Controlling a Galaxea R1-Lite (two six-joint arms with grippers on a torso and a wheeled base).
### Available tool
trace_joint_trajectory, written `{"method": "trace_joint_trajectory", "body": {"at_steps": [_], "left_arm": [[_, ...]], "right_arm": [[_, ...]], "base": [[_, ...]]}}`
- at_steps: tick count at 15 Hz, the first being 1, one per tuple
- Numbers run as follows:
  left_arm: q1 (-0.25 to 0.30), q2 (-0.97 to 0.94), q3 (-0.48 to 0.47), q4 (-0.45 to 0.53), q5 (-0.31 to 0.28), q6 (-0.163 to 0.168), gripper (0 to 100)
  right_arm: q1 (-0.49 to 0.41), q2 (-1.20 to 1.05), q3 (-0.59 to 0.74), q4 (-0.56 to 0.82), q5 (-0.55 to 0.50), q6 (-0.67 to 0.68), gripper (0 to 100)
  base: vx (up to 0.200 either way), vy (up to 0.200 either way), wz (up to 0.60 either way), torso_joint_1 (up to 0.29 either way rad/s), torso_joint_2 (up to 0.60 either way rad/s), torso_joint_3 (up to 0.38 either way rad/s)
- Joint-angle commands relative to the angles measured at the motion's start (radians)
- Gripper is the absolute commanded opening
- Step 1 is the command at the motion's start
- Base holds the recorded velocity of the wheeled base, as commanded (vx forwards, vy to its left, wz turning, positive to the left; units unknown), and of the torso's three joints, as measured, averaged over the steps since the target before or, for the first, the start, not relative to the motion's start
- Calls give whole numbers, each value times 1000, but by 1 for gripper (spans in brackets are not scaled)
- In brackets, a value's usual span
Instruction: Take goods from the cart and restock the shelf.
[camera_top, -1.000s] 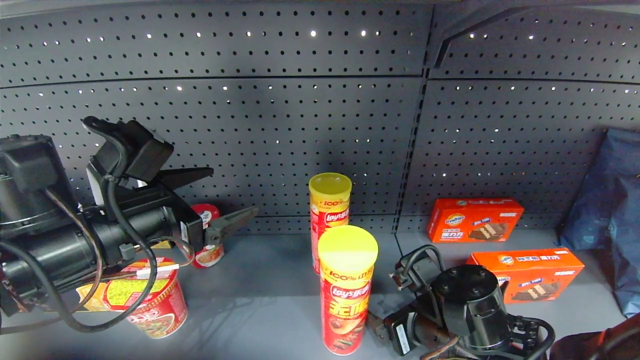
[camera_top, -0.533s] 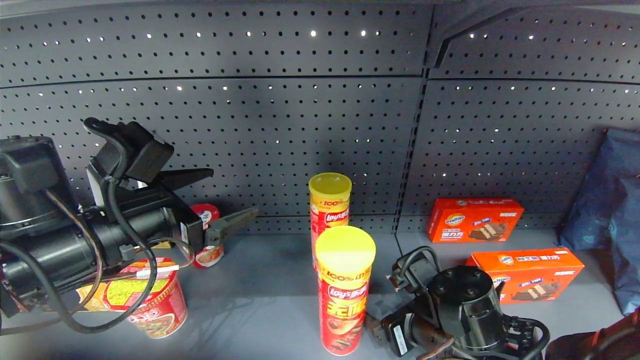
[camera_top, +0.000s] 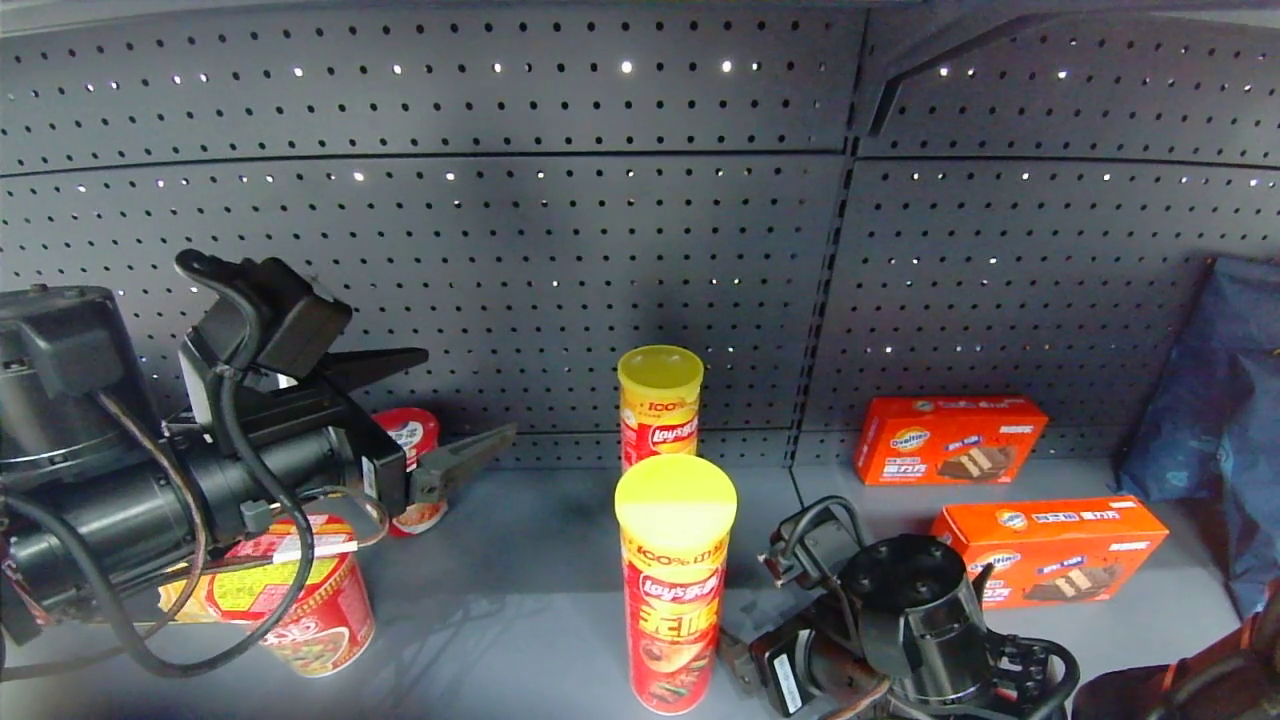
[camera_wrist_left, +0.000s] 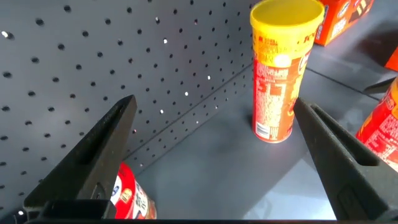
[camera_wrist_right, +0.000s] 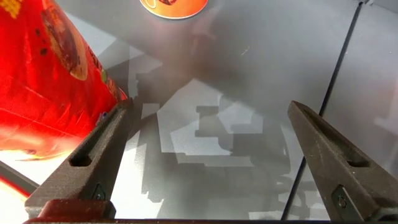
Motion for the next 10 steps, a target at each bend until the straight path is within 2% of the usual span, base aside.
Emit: {"method": "trace_joint_trajectory", "body": {"at_steps": [1,4,10], "left_arm": [[-1,0,4,-1,0,-1,100],[-1,0,4,-2,1,-18,100],[2,-6,21,-2,1,-19,100]], "right_arm": [[1,6,-5,0,0,0,100],[1,7,-6,0,0,0,100],[9,19,-14,0,0,0,100]], "base": [[0,0,0,0,0,0],[0,0,0,0,0,0],[0,0,0,0,0,0]]}}
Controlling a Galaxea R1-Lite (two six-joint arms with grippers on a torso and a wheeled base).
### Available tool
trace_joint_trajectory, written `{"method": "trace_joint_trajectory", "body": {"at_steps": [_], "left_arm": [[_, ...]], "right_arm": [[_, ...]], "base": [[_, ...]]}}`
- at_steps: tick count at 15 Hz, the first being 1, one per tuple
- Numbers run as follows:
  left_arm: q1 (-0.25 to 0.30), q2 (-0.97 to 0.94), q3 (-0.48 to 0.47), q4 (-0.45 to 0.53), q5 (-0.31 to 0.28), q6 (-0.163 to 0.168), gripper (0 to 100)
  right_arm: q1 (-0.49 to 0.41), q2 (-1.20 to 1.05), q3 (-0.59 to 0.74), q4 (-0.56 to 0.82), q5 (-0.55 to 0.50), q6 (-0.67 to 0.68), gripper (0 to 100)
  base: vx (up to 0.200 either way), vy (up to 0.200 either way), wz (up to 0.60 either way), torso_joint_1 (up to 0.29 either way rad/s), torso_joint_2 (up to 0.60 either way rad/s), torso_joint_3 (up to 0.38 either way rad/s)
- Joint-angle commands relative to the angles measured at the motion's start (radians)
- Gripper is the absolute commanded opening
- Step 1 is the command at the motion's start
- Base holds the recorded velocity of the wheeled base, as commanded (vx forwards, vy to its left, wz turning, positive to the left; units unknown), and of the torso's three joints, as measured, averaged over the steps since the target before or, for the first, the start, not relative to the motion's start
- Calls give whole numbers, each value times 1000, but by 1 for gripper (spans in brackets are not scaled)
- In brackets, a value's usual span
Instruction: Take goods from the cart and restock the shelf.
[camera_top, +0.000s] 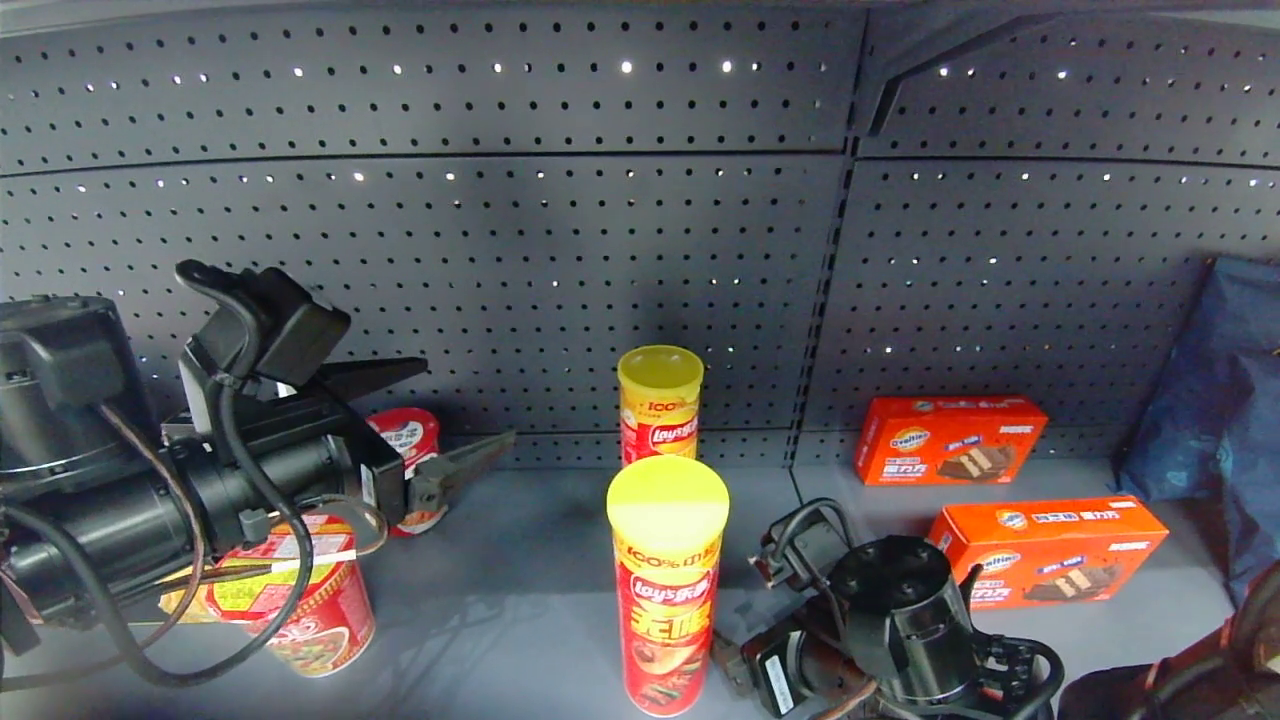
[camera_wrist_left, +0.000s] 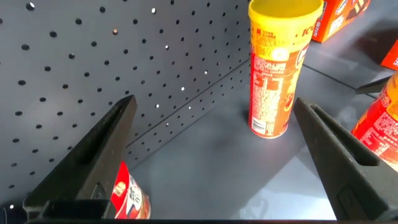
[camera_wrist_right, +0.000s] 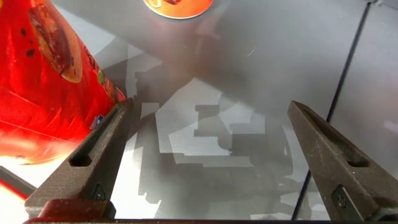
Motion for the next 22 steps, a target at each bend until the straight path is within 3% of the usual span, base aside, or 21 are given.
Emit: {"method": "trace_joint_trajectory", "body": {"at_steps": [1,6,9,11,15,16,17,18,20,21,22], "left_arm": [[0,-2,5,-1,0,0,100],[14,-24,3,-4,2,0,100],[4,-107,15,2,42,0,100],[-4,-209,71,2,103,-2,100],[-4,-406,264,1,229,-22,100],[-3,-464,284,1,296,-31,100],[-3,-486,284,2,327,-32,100],[-1,-552,285,4,418,-31,100],[0,-645,285,50,520,-9,100],[0,-782,276,199,569,43,100],[0,-828,273,252,571,60,100]], "right_arm": [[2,1,-1,0,0,0,100],[-21,-75,6,-5,-11,3,100],[-45,-207,20,1,-19,1,100],[-52,-322,34,7,-62,1,100],[-184,-515,157,7,-66,0,100],[-230,-577,184,10,-68,-2,100],[-258,-600,192,10,-66,-5,100],[-354,-652,207,10,-59,-16,100],[-476,-716,213,10,-42,-45,100],[-538,-790,246,12,-42,-59,100],[-549,-815,259,12,-42,-62,100]], "base": [[0,0,0,0,0,0],[0,0,0,0,0,0],[0,0,0,0,0,0],[0,0,0,0,0,0],[0,0,0,0,0,0],[0,0,0,0,0,0],[0,0,0,0,0,0],[0,0,0,0,0,0],[0,0,0,0,0,0],[0,0,0,0,0,0],[0,0,0,0,0,0]]}}
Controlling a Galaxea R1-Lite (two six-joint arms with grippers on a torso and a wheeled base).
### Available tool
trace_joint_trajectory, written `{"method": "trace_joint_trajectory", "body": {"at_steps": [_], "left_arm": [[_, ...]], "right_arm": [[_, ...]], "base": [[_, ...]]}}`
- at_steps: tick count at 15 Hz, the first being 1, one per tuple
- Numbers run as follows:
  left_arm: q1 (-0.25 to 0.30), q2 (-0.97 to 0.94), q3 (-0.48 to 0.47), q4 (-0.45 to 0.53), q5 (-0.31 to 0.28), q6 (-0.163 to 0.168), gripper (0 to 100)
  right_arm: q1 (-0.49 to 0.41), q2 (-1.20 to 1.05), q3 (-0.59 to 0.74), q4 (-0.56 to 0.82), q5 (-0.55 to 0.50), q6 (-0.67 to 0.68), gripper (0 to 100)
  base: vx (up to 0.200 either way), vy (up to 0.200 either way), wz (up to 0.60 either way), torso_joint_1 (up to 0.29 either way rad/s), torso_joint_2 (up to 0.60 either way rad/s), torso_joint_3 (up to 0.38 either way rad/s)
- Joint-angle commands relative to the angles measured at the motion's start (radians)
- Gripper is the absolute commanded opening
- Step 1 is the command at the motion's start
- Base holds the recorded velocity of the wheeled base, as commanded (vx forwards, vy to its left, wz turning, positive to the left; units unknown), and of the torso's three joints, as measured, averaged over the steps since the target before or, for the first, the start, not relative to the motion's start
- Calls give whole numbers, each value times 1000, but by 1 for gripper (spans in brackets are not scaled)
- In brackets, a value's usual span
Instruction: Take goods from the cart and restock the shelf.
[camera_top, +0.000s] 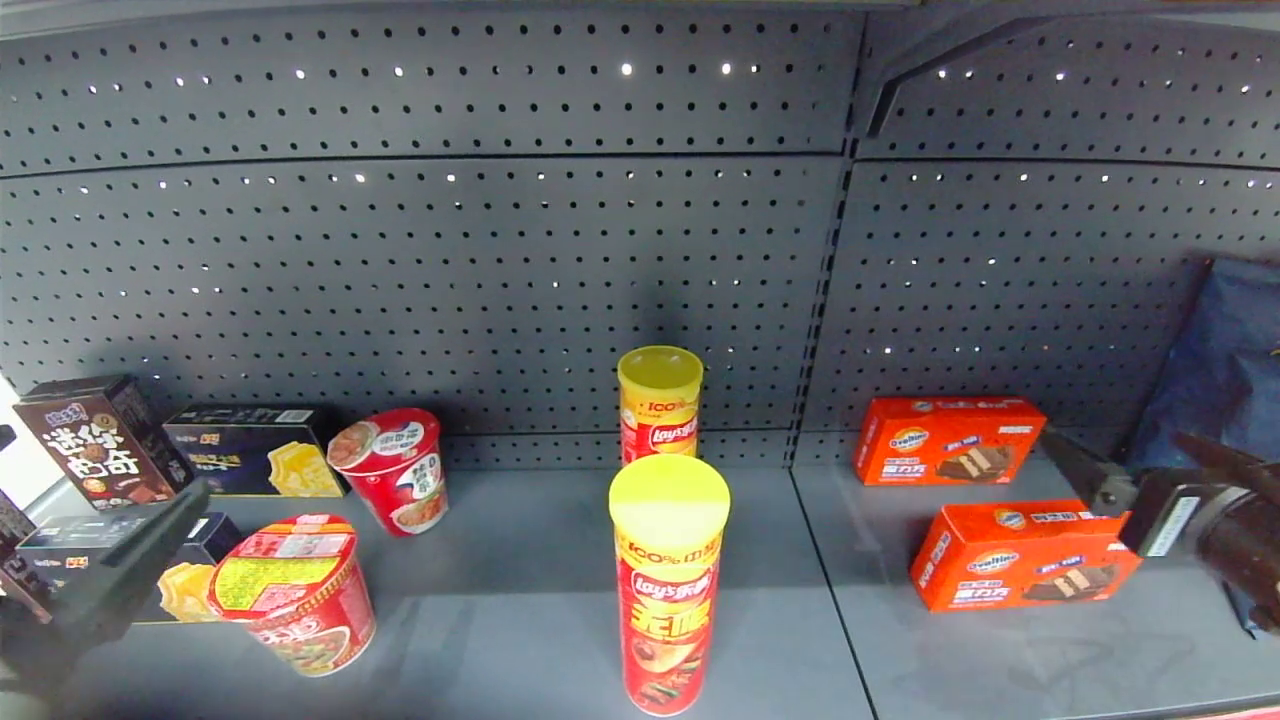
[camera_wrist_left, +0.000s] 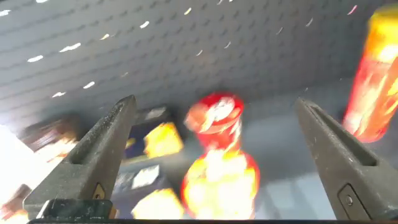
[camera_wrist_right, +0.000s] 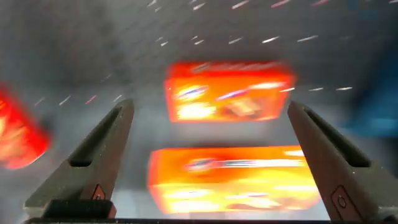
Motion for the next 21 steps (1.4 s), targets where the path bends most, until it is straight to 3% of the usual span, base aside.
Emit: {"method": "trace_joint_trajectory", "body": {"at_steps": [1,2,3,4,7,9,10,12,14,15,17,18,21], "left_arm": [[7,-337,-13,291,39,86,100],[9,-517,-41,523,38,103,100],[16,-602,-58,636,38,89,100],[39,-642,-59,689,36,64,100],[62,-701,21,695,35,-3,100],[65,-707,44,692,36,-69,100],[65,-707,85,686,36,-91,100],[65,-707,199,612,36,-109,100],[65,-707,312,474,32,-112,100],[64,-707,312,485,10,-123,100],[64,-705,312,486,-14,-178,100],[64,-705,312,486,-14,-195,100],[64,-707,312,488,-44,-190,100]], "right_arm": [[-104,-183,101,1,3,-19,100],[-159,-287,210,1,10,-45,100],[-179,-352,276,4,12,-45,100],[-182,-413,316,19,4,-50,100],[-253,-603,315,289,-60,-59,100],[-348,-770,315,472,-76,-63,100],[-386,-864,313,571,-74,-63,100],[-371,-1120,307,788,-65,-57,100],[-411,-1177,296,825,70,-24,100],[-412,-1189,298,843,119,-22,100],[-412,-1189,296,849,194,-43,100],[-412,-1189,296,849,190,-43,100],[-412,-1189,296,849,190,-43,100]], "base": [[0,0,0,0,0,0],[0,0,0,0,0,0],[0,0,0,0,0,0],[0,0,0,0,0,0],[0,0,0,0,0,0],[0,0,0,0,0,0],[0,0,0,0,0,0],[0,0,0,0,0,0],[0,0,0,0,0,0],[0,0,0,0,0,0],[0,0,0,0,0,0],[0,0,0,0,0,0],[0,0,0,0,0,0]]}}
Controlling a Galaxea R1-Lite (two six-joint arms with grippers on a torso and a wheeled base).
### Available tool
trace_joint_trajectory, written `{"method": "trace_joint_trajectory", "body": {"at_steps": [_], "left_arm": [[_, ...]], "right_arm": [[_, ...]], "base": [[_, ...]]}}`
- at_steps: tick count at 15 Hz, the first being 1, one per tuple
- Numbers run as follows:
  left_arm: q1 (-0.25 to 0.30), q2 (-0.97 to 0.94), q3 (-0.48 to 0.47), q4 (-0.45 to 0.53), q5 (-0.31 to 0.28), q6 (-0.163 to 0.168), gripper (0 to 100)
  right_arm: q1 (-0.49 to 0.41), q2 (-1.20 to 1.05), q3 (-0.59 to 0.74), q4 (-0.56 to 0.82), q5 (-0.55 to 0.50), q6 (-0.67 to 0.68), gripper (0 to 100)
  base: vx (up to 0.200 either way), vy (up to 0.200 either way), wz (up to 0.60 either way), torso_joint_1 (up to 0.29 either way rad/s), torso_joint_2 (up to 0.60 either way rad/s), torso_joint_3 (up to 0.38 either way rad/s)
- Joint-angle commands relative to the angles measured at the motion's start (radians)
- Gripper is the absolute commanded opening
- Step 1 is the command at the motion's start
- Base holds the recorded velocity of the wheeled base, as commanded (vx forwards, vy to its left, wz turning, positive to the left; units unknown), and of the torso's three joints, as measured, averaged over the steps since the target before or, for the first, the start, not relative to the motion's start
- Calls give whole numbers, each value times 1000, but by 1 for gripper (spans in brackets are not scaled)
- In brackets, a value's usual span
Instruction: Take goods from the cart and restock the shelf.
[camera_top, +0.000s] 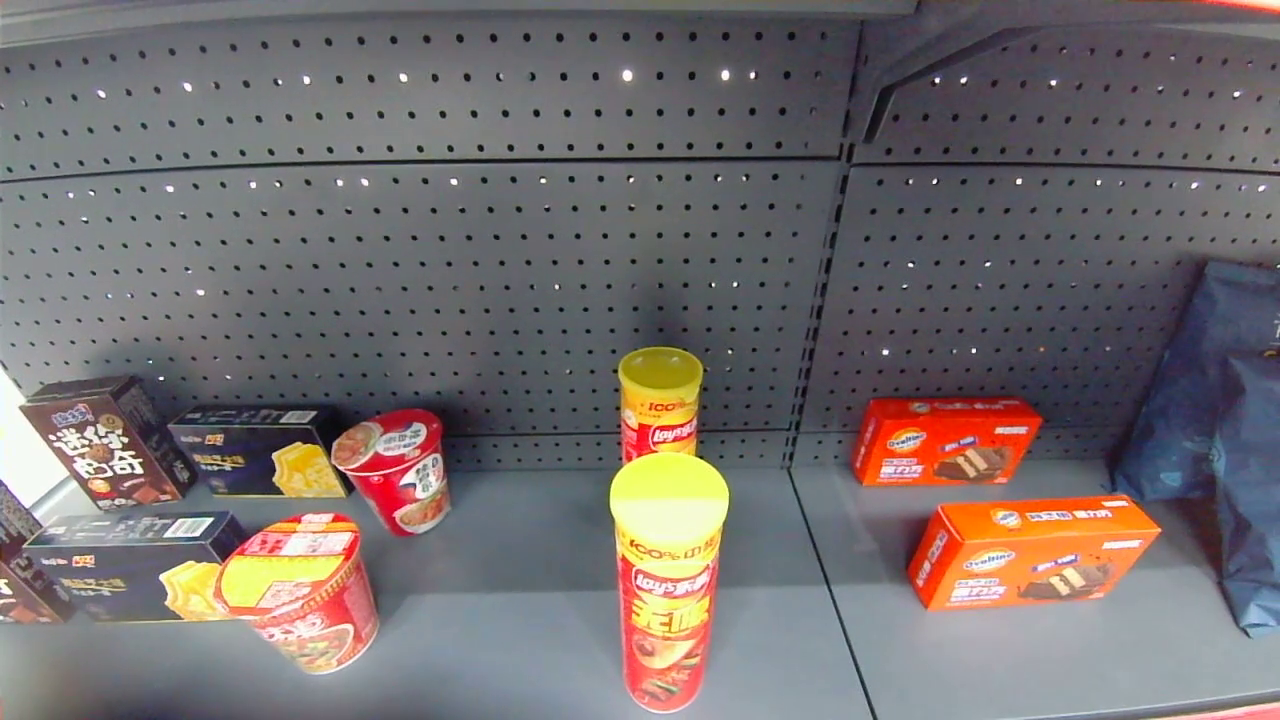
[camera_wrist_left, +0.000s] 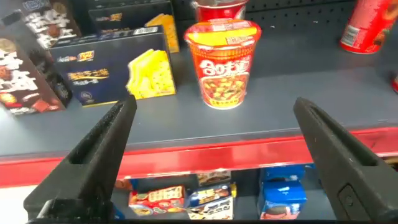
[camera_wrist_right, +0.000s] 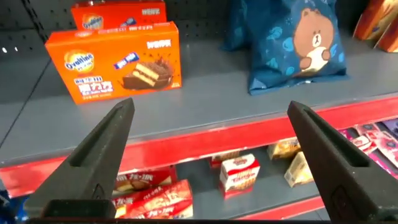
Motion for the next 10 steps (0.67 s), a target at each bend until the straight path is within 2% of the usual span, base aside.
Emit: {"method": "trace_joint_trajectory", "body": {"at_steps": [1,4,6,10], "left_arm": [[0,5,2,2,-7,1,100],[2,5,2,1,-6,1,100],[0,5,2,1,-7,3,100],[2,5,2,1,-9,3,100]], "right_arm": [[0,-10,1,0,0,6,100],[0,-10,1,0,3,14,100],[0,-10,1,0,3,25,100],[0,-8,1,0,3,22,100]], "base": [[0,0,0,0,0,0],[0,0,0,0,0,0],[0,0,600,5,2,0],[0,0,0,0,0,0]]}}
